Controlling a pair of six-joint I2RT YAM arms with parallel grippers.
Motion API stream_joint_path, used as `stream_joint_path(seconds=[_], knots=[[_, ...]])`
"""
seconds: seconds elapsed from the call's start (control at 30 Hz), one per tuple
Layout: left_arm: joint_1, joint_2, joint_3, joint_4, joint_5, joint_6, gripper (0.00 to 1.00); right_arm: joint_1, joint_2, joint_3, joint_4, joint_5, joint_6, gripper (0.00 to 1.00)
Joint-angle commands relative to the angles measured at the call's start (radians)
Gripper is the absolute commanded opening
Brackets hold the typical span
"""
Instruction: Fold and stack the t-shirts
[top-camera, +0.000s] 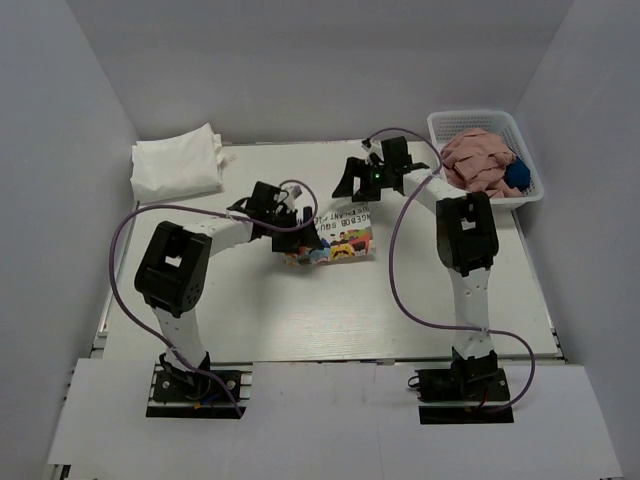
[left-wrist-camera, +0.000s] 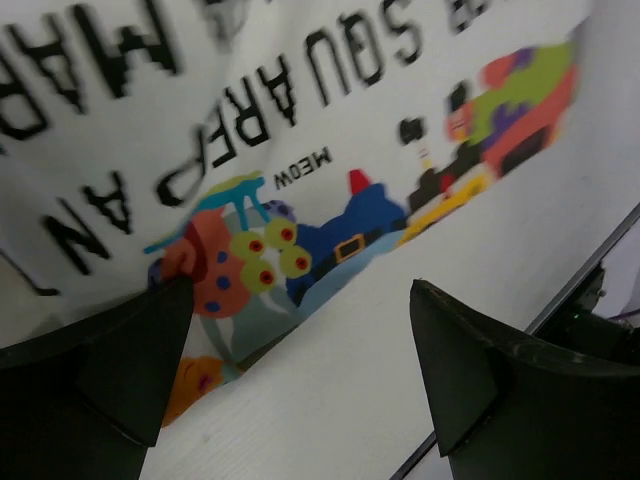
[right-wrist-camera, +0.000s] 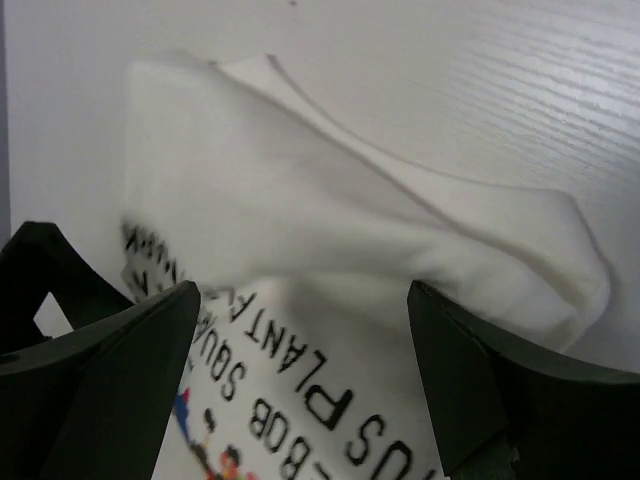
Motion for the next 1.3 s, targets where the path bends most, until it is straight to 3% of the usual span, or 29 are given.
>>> stream_joint_path(seconds=[0.0,0.2,0.43,0.57,0.77,0.9,1.07,1.17,1.27], knots=[[0.006,0.006,-0.121,0.02,0.008,-0.017,0.99,-0.001,0.095,0.037,0.069,-0.019,0.041,0.9],[0.017,0.054,-0.211,-0.029,-0.082,-0.017,0.99,0.003,0.191,0.18,-0.033,-0.057,-0.017,0.9],[0.003,-0.027,-0.067,-0.061,-0.082,0.003,0.99,0.019,0.002,0.174,-0.124,-0.067,-0.097,0.9],[-0.006,-0.118,-0.004,0.009,-0.135,-0.041,0.99,0.04,-0.242,-0.045,-0.098,-0.104,-0.119,0.9],[0.024,-0.077,0.114,0.062,-0.309,-0.147,0.99,0.042,-0.485,-0.535,0.199,-0.173,0.037,0.9],[0.024,0.091,0.247,0.044,-0.299,-0.147,0.99,0.034,-0.497,-0.662,0.385,-0.241,0.158,0.9],[0.072,0.3,0.395,-0.047,-0.348,-0.163,0.99,0.032,-0.387,-0.788,0.515,-0.249,0.225,0.9],[0.104,0.363,0.381,-0.047,-0.339,-0.184,0.99,0.019,-0.309,-0.818,0.507,-0.158,0.226,0.9],[0.132,0.386,0.355,-0.026,-0.354,-0.204,0.99,0.006,-0.252,-0.84,0.522,-0.164,0.225,0.9]])
